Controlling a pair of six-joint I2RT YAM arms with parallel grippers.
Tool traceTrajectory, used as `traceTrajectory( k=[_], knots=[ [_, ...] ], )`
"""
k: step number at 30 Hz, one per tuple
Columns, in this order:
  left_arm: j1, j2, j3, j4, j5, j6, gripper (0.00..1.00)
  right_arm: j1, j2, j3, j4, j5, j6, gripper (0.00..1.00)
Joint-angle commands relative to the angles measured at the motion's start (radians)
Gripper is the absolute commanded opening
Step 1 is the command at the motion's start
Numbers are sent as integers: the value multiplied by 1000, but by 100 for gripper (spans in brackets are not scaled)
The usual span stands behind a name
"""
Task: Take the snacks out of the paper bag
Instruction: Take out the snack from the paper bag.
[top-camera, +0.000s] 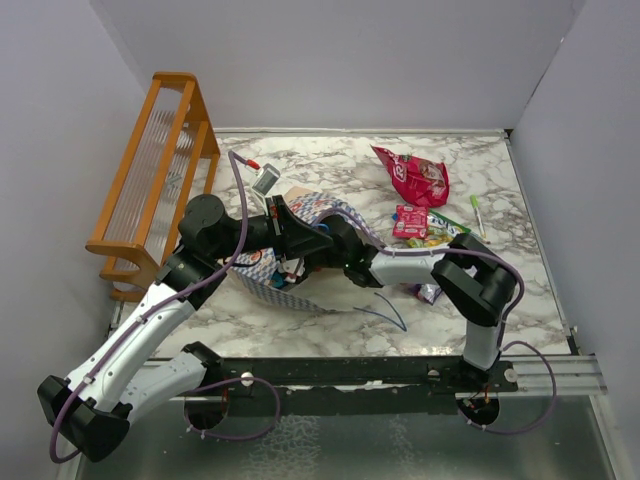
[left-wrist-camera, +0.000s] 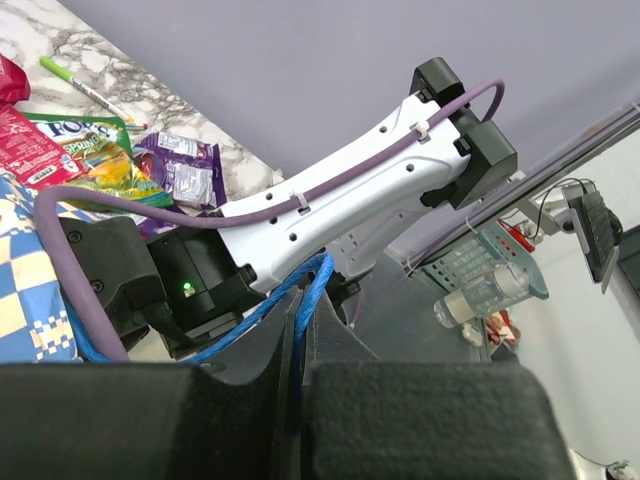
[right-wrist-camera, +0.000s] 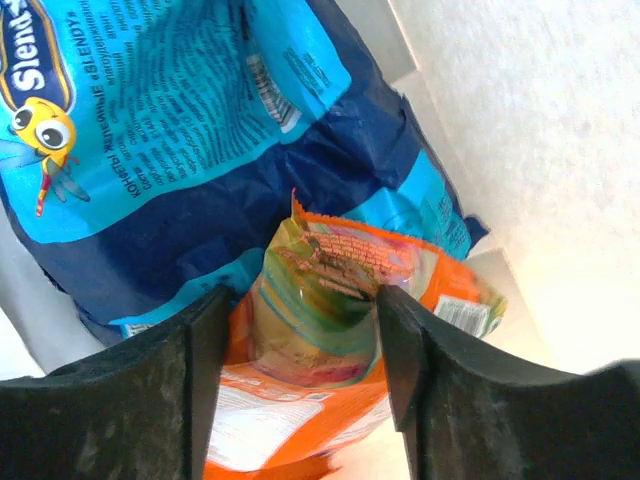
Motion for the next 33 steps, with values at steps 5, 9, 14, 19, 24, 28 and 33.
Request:
traceTrajectory(
  k=[5, 9, 14, 19, 24, 28, 33],
  knots=[
    [-15, -36, 45, -9, -4, 20, 0, 5, -43, -63, 131, 98, 108, 25],
    [-15, -39, 48, -30, -37, 37, 0, 5, -103, -101, 152, 85, 143, 8],
    [-15, -49, 63, -111, -109, 85, 0, 5, -185, -179, 188, 50, 172, 1],
    [-15, -61, 64, -133, -147, 99, 0, 5, -288, -260, 203, 31, 210, 1],
    [-15, -62, 64, -135, -162, 102, 0, 5, -409, -358, 229, -26, 248, 1],
    [-15, -60, 62, -130, -158, 99, 0, 5, -505, -414, 217, -29, 267, 1],
    [-15, -67, 59, -128, -171, 96, 0, 5, -642, -459, 203, -52, 318, 1]
  ],
)
